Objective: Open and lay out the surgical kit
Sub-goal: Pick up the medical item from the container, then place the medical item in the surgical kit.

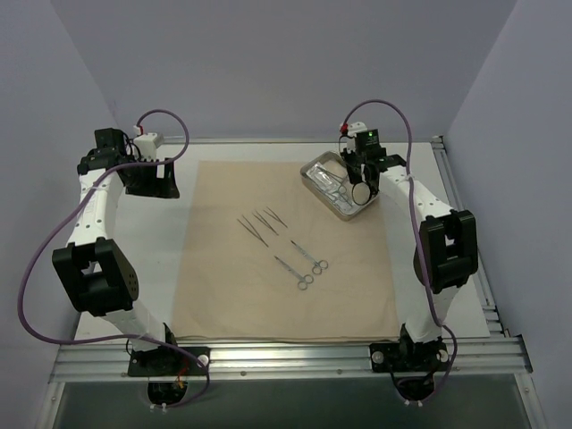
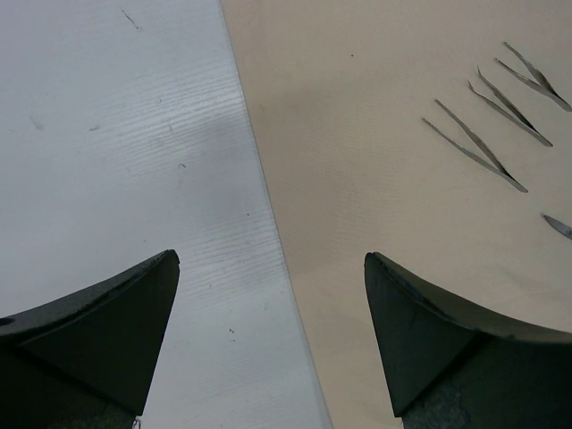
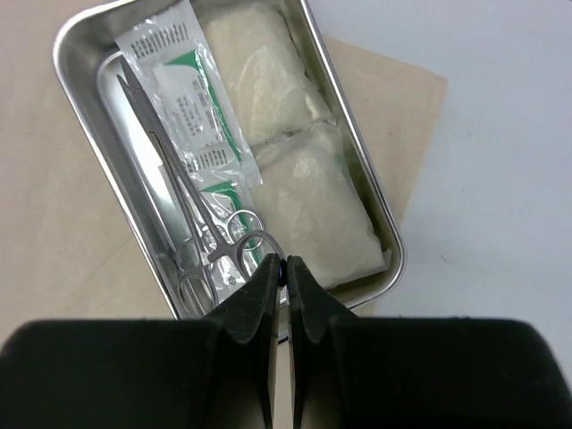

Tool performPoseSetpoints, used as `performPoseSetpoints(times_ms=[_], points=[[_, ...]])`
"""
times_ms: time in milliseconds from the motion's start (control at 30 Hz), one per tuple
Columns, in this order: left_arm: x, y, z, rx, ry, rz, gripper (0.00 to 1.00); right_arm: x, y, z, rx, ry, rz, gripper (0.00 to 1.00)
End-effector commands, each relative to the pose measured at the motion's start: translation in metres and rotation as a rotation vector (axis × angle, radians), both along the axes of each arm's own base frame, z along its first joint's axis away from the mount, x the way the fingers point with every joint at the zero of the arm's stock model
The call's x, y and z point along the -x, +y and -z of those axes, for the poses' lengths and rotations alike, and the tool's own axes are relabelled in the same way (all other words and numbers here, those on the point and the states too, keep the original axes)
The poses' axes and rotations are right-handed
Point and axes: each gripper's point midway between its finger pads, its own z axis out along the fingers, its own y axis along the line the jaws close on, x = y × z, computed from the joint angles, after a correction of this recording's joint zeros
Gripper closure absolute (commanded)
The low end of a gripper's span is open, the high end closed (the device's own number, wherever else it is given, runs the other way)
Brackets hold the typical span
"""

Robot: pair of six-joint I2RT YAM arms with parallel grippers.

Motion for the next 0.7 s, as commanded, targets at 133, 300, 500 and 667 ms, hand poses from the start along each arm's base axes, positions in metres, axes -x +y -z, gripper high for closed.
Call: performPoseSetpoints(times_ms=[133,300,500,667], points=[[0.0,0.001,-0.027,-0.01,-0.08,0.009,0.06,0.002,0.011,-0.057,-0.211,-0.152,0.009,1.0],[0.003,0.001,-0.028,-0.013,-0.089,0.011,0.06,0.029,0.031,-0.058,-0.367,-0.118,-0.014,1.0],[0.002,-0.002,-0.03,-0.003,-0.102,0.022,0.06,0.083,0.042,-0.027,-0.453,-0.034,0.004,1.0],[0.003,-0.003,-0.03,0.007,-0.098,0.026,0.06,0.127,0.046,0.02,-0.462,0.104,0.046,1.0]])
